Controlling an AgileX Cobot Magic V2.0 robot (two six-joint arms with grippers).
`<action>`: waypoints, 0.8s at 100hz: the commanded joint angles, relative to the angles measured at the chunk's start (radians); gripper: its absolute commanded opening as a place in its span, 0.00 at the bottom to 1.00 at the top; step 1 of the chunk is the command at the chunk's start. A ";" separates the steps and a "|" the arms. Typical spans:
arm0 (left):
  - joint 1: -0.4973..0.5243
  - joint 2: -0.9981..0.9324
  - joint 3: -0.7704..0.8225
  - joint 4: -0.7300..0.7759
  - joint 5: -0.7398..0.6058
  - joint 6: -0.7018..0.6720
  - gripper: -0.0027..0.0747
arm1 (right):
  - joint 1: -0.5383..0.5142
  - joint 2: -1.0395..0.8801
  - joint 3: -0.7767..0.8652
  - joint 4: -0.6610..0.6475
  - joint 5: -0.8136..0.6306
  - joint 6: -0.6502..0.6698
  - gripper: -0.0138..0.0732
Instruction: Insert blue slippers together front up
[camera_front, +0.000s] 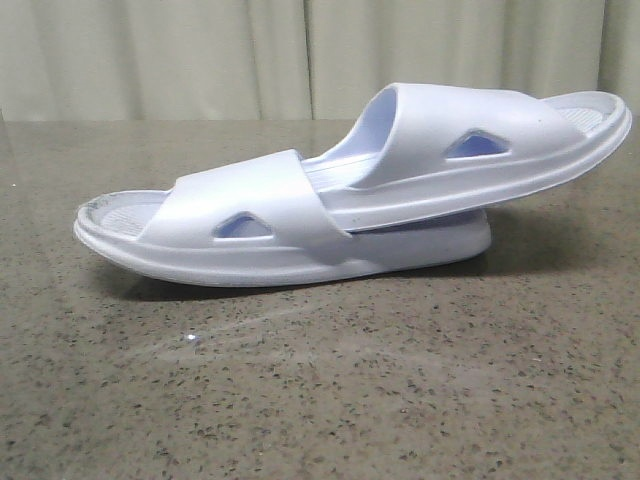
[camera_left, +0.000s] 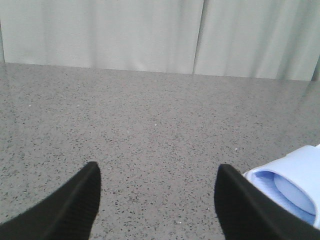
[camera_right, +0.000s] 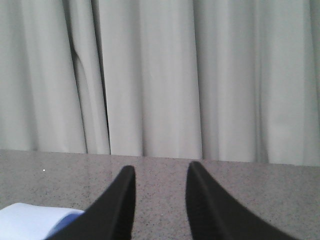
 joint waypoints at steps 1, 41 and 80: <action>-0.010 0.004 -0.028 -0.003 -0.006 0.000 0.46 | 0.001 0.007 -0.017 -0.007 -0.017 -0.014 0.21; -0.010 0.004 -0.028 -0.003 0.000 0.000 0.06 | 0.001 0.007 -0.018 -0.001 -0.007 -0.014 0.04; -0.010 0.006 -0.028 -0.003 0.005 0.000 0.06 | 0.001 0.007 -0.018 -0.001 -0.007 -0.014 0.04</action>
